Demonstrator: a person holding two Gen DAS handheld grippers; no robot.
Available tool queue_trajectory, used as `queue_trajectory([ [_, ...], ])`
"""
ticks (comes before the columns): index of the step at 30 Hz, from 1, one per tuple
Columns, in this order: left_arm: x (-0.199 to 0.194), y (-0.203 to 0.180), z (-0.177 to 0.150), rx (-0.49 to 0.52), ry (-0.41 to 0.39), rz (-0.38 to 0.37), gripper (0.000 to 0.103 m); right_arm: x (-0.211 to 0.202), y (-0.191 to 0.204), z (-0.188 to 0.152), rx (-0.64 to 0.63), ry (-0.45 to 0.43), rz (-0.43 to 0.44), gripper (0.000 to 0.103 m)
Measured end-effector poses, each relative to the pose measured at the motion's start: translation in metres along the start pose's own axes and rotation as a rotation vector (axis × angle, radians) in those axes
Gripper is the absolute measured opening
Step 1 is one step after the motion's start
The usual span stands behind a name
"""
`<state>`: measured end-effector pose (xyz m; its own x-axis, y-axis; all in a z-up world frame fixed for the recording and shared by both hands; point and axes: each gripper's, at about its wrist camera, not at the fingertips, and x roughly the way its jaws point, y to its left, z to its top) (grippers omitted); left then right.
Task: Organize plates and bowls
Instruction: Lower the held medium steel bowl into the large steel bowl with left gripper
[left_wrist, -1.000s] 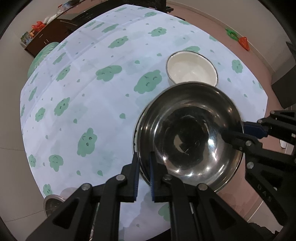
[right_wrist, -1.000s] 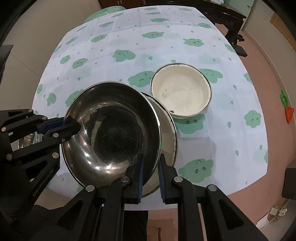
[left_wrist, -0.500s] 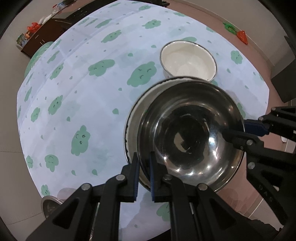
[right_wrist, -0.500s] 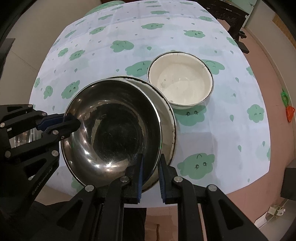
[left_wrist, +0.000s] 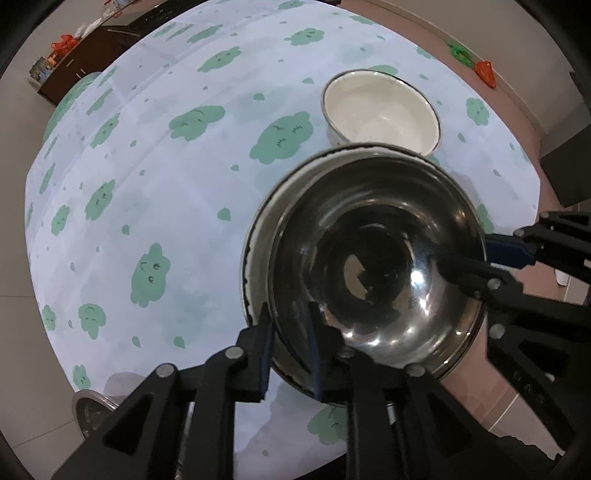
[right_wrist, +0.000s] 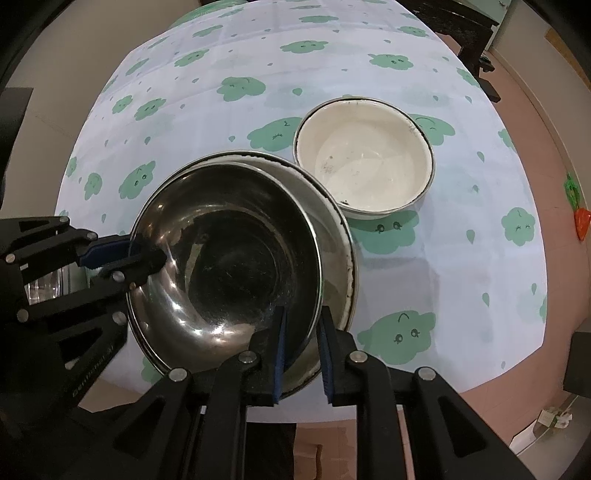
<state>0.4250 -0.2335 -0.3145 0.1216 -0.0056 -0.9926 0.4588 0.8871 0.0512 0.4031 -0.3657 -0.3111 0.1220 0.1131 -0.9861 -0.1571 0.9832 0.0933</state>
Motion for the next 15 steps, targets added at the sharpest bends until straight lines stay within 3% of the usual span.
queue_trajectory([
  [8,-0.002,0.001,-0.002,-0.01,0.008,-0.02,0.018,0.001,0.007,0.002,-0.013,0.006,0.03,0.045],
  [15,-0.009,0.008,-0.006,-0.03,-0.013,-0.049,0.021,-0.01,0.006,0.0,-0.004,-0.018,0.046,0.052],
])
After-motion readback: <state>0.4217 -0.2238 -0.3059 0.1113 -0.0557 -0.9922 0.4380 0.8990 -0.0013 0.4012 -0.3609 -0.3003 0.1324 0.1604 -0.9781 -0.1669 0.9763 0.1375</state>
